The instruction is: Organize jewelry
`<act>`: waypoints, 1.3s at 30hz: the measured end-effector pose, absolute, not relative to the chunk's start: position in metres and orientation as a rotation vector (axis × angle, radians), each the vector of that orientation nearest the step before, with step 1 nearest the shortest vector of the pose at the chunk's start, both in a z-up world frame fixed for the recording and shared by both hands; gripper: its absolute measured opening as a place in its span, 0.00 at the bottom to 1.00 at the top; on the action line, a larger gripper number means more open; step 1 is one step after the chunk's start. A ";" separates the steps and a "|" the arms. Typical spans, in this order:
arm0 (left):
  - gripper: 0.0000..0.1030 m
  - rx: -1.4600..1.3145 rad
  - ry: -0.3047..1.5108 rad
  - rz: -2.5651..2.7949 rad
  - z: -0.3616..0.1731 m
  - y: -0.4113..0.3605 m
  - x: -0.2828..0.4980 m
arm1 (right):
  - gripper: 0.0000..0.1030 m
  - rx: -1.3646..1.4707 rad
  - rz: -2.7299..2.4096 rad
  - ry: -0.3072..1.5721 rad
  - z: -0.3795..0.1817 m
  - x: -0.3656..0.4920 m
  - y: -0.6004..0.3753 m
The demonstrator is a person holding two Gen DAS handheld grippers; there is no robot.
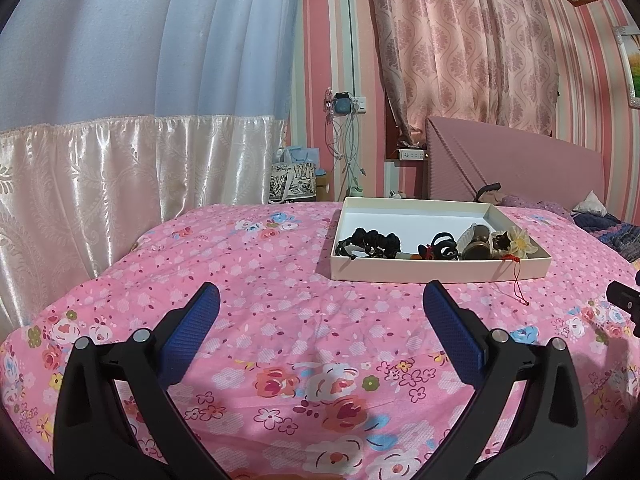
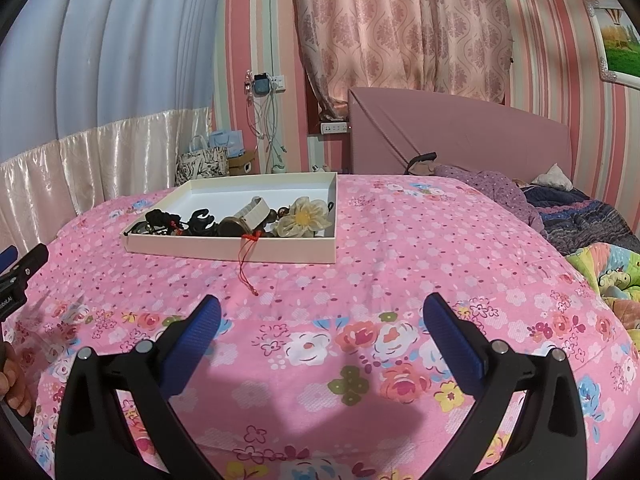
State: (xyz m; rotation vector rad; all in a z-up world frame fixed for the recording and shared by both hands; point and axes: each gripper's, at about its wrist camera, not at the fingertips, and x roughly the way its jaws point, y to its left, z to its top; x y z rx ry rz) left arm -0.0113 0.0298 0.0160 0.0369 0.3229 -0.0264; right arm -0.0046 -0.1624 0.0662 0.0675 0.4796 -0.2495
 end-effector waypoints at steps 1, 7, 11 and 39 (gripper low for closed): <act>0.97 0.037 0.323 -0.026 0.016 0.030 -0.011 | 0.98 0.068 -0.250 0.479 0.066 -0.004 -0.162; 0.97 0.035 0.324 -0.026 0.016 0.030 -0.011 | 0.98 0.068 -0.250 0.479 0.066 -0.004 -0.162; 0.97 0.035 0.323 -0.026 0.016 0.030 -0.011 | 0.98 0.069 -0.250 0.482 0.066 -0.004 -0.163; 0.97 0.052 0.319 -0.036 0.013 0.023 -0.014 | 0.98 0.066 -0.252 0.471 0.067 -0.008 -0.166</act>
